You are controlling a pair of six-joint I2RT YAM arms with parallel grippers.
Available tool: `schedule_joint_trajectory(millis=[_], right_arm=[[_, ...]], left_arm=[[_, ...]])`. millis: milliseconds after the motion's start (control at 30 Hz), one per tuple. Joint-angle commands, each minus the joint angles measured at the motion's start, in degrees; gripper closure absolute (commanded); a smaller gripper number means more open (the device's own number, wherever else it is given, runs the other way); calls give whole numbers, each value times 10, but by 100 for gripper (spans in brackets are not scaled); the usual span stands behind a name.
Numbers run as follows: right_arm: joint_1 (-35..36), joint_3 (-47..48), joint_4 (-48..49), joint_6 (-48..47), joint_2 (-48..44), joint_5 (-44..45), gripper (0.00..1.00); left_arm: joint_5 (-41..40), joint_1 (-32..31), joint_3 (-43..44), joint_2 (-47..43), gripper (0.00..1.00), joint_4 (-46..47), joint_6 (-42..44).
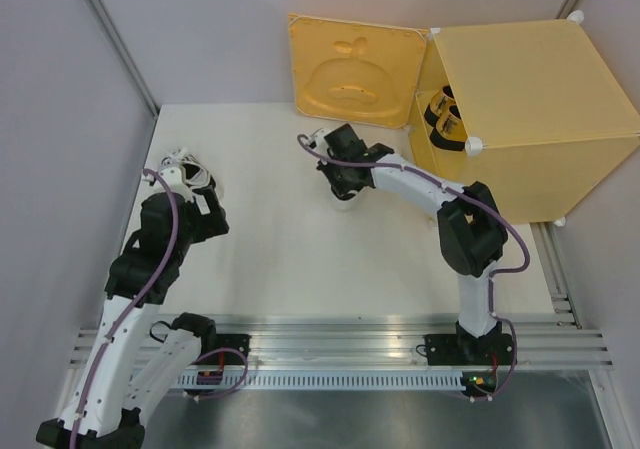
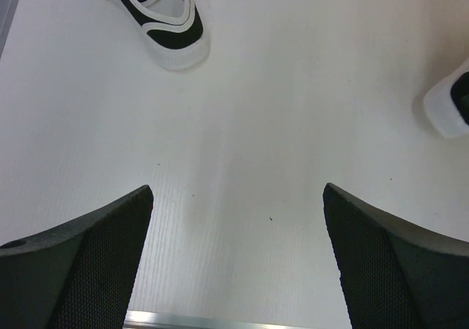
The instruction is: Place and organize the shoes in the shoe cabinet
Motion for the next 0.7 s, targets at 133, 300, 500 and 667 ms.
schedule_joint_trajectory(millis=[133,300,500,667], right_arm=[[-91,111,11,13,36,49,99],[-151,156,12,34,71,54,99],[-191,174,22,43,94,70,99],[-199,174,27,37,102,128,96]], left_arm=[[15,-1,0,16,0,24,14],[14,-1,4,19,0,25,17],[15,-1,7,22,0,25,19],[18,-1,7,28,0,26,16]])
